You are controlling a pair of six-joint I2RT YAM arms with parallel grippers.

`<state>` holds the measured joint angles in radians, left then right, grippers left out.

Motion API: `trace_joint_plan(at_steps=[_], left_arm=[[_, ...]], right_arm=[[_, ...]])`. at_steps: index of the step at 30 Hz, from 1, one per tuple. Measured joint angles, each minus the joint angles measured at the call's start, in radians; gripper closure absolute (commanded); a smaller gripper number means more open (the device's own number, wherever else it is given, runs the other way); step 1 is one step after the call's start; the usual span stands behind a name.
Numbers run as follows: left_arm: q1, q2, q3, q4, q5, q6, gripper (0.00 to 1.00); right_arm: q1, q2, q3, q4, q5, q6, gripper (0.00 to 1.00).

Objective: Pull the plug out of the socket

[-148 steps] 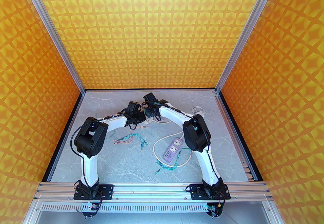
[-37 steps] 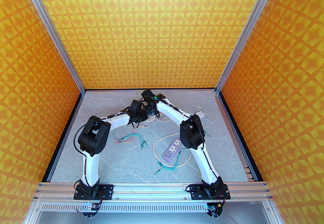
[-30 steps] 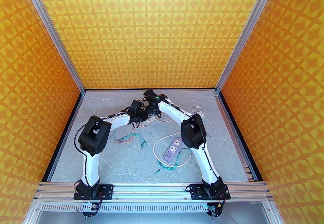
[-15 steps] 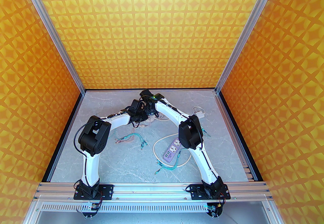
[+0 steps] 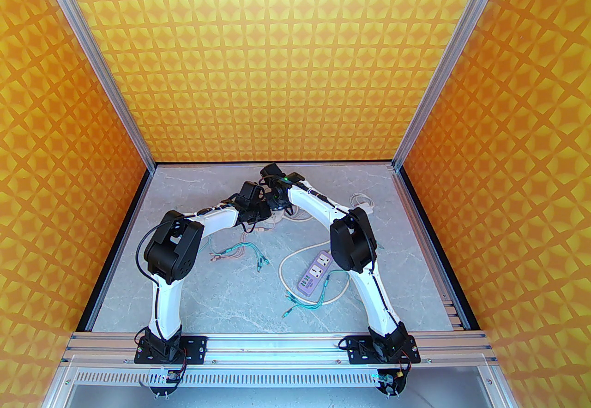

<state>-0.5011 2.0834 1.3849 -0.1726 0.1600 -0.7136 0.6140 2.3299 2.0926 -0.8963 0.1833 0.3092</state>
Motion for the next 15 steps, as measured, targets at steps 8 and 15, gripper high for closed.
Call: trace_joint_plan(at_steps=[8, 15], left_arm=[[0.0, 0.002, 0.006, -0.022, -0.001, 0.001, 1.0], [-0.002, 0.004, 0.003, -0.006, -0.002, 0.004, 1.0]], right_arm=[[0.016, 0.015, 0.056, -0.058, 0.022, 0.001, 0.73], [-0.001, 0.003, 0.008, -0.019, 0.009, 0.001, 0.75]])
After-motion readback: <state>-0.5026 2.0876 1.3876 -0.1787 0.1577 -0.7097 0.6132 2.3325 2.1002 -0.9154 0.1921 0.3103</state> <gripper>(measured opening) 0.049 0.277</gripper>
